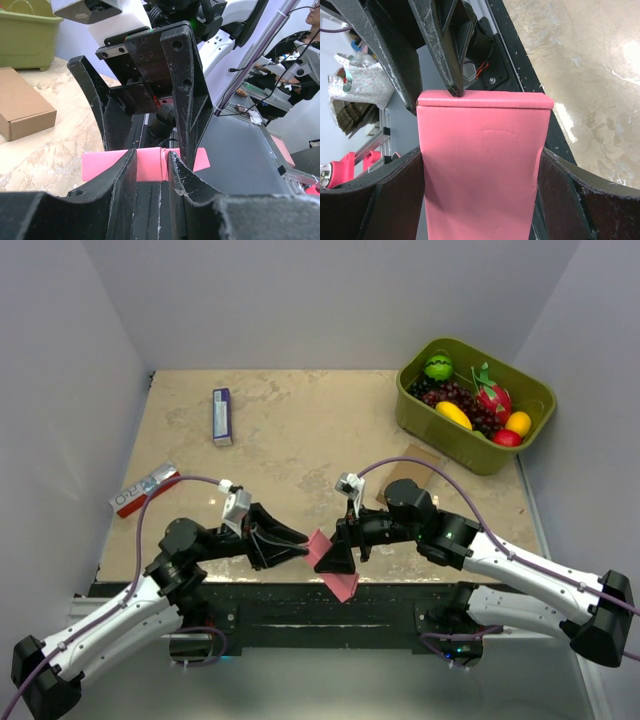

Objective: Fold the paper box

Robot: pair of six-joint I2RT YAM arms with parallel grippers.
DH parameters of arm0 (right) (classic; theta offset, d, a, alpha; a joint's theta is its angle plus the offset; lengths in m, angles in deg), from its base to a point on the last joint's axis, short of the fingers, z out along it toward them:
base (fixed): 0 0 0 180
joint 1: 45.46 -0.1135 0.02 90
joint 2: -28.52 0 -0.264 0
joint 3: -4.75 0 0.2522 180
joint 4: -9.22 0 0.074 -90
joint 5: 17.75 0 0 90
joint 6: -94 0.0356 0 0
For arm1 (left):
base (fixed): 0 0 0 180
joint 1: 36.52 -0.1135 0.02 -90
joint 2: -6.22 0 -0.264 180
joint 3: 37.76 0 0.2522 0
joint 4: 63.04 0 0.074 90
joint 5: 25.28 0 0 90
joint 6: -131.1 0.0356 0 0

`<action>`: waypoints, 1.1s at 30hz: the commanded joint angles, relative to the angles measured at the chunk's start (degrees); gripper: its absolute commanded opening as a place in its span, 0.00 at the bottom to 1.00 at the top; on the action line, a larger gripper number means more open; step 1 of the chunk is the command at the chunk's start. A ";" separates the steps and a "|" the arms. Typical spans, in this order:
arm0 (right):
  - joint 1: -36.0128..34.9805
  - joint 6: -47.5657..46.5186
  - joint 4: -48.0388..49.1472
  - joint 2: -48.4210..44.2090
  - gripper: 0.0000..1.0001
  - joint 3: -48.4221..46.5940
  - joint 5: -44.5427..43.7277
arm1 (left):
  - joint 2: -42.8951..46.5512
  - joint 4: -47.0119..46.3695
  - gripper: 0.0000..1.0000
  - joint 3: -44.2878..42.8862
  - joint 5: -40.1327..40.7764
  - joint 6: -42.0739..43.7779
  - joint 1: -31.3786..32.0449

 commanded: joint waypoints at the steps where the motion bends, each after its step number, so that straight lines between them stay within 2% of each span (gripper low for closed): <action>1: -0.29 -1.19 5.85 -1.65 0.32 -0.73 5.32 | -1.66 -0.62 0.12 1.78 -3.07 -1.16 -0.13; 4: -0.29 -1.19 6.55 -1.65 0.32 -0.73 5.40 | -2.19 -0.27 0.01 2.31 -3.25 -1.07 -0.13; 10: -0.37 -0.75 7.08 -1.92 0.30 -1.08 4.62 | -1.67 2.71 0.00 2.57 -1.84 0.59 -0.13; 11: -0.29 -0.58 6.65 -1.83 0.30 -1.08 3.83 | -1.40 5.15 0.04 1.27 -0.01 1.30 -0.13; 12: -0.29 -0.40 5.42 -1.74 0.30 -1.08 2.43 | -1.23 7.09 0.13 0.21 1.22 3.39 -0.22; 13: -0.29 -0.40 4.63 -1.31 0.29 -0.99 -0.63 | -1.05 10.24 0.35 -0.85 2.37 4.37 -0.13; 16: 0.33 -0.84 0.67 0.10 0.29 -1.16 -5.30 | -0.96 19.54 0.64 -5.77 9.48 9.29 -0.30; 19: 1.64 -1.45 -4.42 2.56 0.30 -2.13 -15.74 | -0.35 28.77 0.75 -10.69 18.53 13.86 -0.74; 22: 2.17 -1.02 -9.08 7.21 0.30 -4.93 -28.57 | 0.09 34.16 0.82 -14.38 27.14 16.85 -1.36; 23: 2.18 -0.32 -10.14 8.70 0.30 -5.81 -30.96 | 0.01 34.96 0.83 -15.61 30.65 17.56 -1.27; 24: 2.18 0.04 -11.28 12.11 0.30 -6.69 -37.77 | -0.52 35.58 0.84 -16.06 32.07 19.04 -1.44; 27: 2.18 0.57 -11.47 19.05 0.31 -10.03 -47.73 | -2.18 37.52 0.85 -16.76 36.21 21.77 -1.45; 33: 3.14 -1.80 -10.06 32.17 0.32 -18.55 -57.60 | -3.33 39.71 0.88 -17.38 42.19 22.49 -1.53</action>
